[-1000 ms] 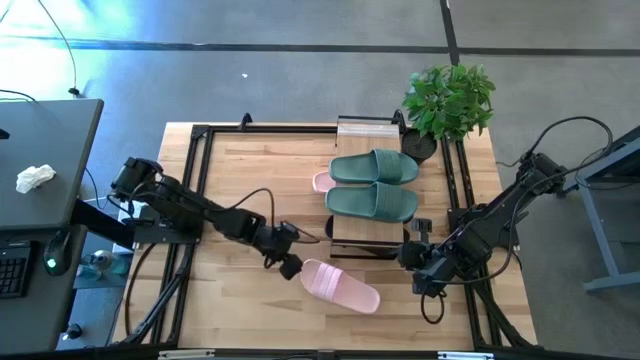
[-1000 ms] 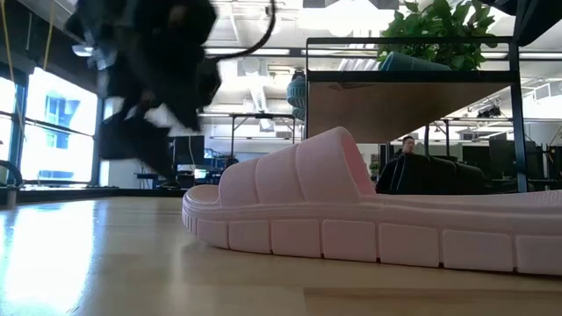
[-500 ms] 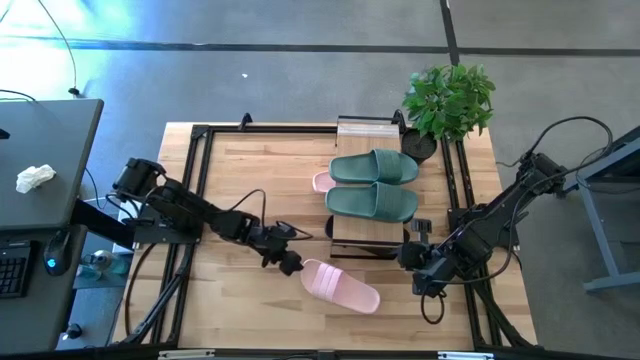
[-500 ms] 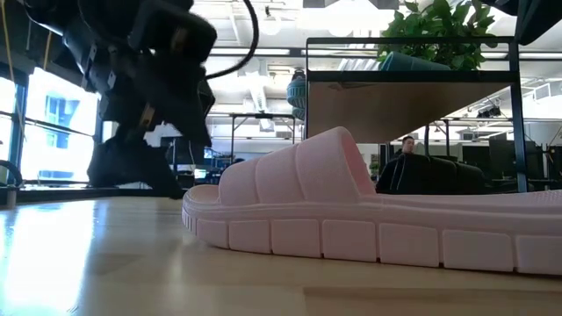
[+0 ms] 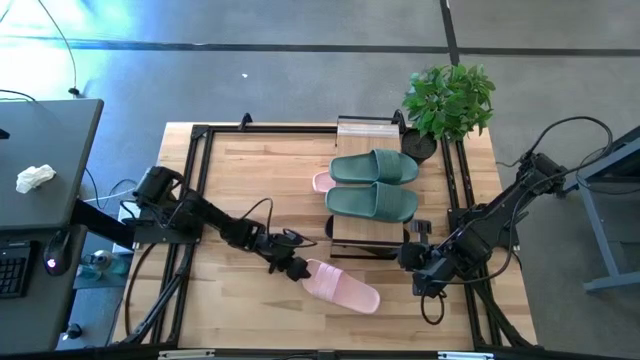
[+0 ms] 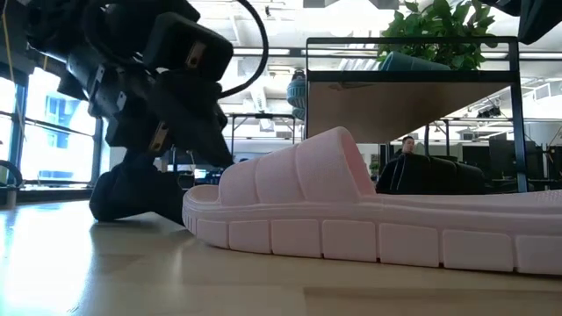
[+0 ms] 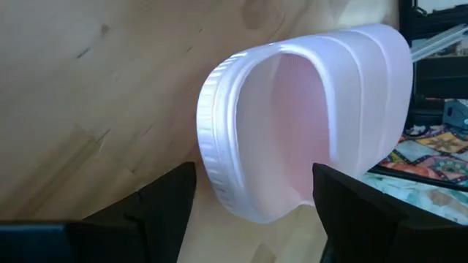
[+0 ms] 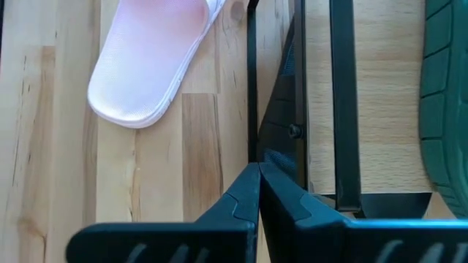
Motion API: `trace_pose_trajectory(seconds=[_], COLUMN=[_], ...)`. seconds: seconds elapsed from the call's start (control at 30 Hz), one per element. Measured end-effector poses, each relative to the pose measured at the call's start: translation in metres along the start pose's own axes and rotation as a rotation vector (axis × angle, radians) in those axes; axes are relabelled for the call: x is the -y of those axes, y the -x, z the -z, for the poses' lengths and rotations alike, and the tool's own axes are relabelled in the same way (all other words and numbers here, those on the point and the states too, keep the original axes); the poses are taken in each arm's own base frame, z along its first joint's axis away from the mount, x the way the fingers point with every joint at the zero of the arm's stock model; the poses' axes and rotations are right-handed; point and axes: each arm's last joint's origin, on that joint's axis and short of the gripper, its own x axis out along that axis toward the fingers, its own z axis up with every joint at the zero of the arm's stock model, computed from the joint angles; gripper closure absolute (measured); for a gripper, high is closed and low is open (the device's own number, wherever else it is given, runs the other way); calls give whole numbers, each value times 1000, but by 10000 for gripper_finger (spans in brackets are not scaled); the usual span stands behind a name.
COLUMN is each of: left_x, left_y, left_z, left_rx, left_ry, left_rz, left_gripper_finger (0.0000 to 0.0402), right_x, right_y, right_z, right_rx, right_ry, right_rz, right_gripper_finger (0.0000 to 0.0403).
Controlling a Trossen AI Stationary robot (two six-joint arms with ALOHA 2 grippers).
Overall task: Pick and place slides into the shelf
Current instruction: Put the pink slipper under the shelf
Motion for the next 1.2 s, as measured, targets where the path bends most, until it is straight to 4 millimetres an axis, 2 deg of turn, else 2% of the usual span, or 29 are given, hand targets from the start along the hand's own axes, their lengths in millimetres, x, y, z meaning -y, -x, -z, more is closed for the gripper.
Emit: trace_pose_trajectory(seconds=[0.23,0.37,0.93,1.0,1.2], left_x=[0,1,-1,-1,1], left_y=[-1,-2,-2,-2,-2], left_z=[-1,-2,-4,-4,0], left_rx=[28,40,128,126,119], left_ry=[-15,-21,-61,-74,-97], left_rz=[-6,-19,-72,-73,-61], left_gripper_finger=[141,162,383,388,369], right_x=[0,0,0,0,0], right_y=[0,0,0,0,0], right_z=[0,0,0,0,0], right_rx=[-6,-3,-1,1,-1], right_ry=[-6,-6,-6,-6,0], right_rz=[-12,-7,-3,0,0], right_gripper_finger=[403,403,403,403,403])
